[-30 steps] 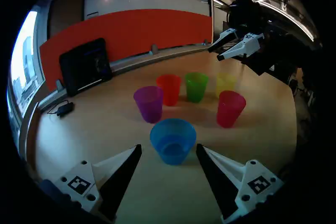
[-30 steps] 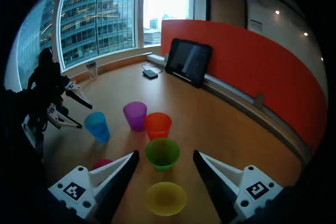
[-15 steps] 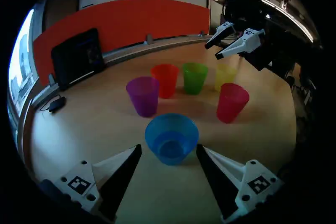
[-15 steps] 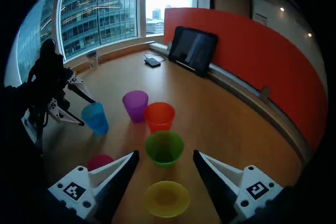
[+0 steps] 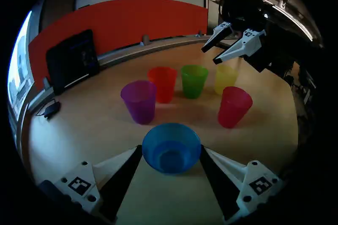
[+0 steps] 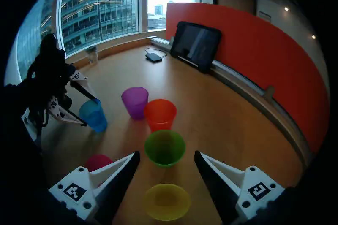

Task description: Pour water

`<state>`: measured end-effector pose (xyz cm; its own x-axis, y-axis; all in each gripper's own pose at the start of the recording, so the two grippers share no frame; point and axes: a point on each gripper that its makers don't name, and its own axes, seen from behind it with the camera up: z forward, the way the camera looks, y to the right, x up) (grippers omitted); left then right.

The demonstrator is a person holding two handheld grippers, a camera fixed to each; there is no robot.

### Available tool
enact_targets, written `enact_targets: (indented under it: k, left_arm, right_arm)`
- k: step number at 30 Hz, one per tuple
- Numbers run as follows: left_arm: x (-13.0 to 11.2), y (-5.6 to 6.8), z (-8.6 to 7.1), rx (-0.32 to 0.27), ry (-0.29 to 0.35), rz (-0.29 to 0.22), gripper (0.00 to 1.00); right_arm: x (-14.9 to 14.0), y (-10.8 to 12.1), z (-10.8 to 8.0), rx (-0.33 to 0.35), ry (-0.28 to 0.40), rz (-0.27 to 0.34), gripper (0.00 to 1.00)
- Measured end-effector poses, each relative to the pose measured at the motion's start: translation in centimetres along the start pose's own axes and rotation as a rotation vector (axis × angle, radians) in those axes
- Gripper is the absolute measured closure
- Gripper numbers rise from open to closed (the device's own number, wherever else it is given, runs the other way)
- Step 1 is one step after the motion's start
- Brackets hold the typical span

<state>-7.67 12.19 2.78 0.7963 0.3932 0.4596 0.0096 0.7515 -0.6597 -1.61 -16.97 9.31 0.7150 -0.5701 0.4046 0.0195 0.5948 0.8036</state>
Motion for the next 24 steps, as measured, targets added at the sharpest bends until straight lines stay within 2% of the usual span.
enact_targets:
  k: [9, 15, 24]
  left_arm:
    - [-0.1, 0.1, 0.6, -0.003, -0.008, 0.001, 0.04]
    - [-0.2, 0.2, 0.7, -0.007, -0.013, -0.003, 0.11]
    - [0.1, 0.2, 0.7, -0.012, -0.011, -0.018, 0.11]
  right_arm:
    - [0.1, 0.0, 0.4, 0.0, -0.008, -0.001, 0.0]
    - [0.0, -0.1, 0.7, 0.004, -0.023, -0.009, 0.0]
    - [-0.4, -0.7, 1.4, 0.018, -0.061, -0.021, 0.0]
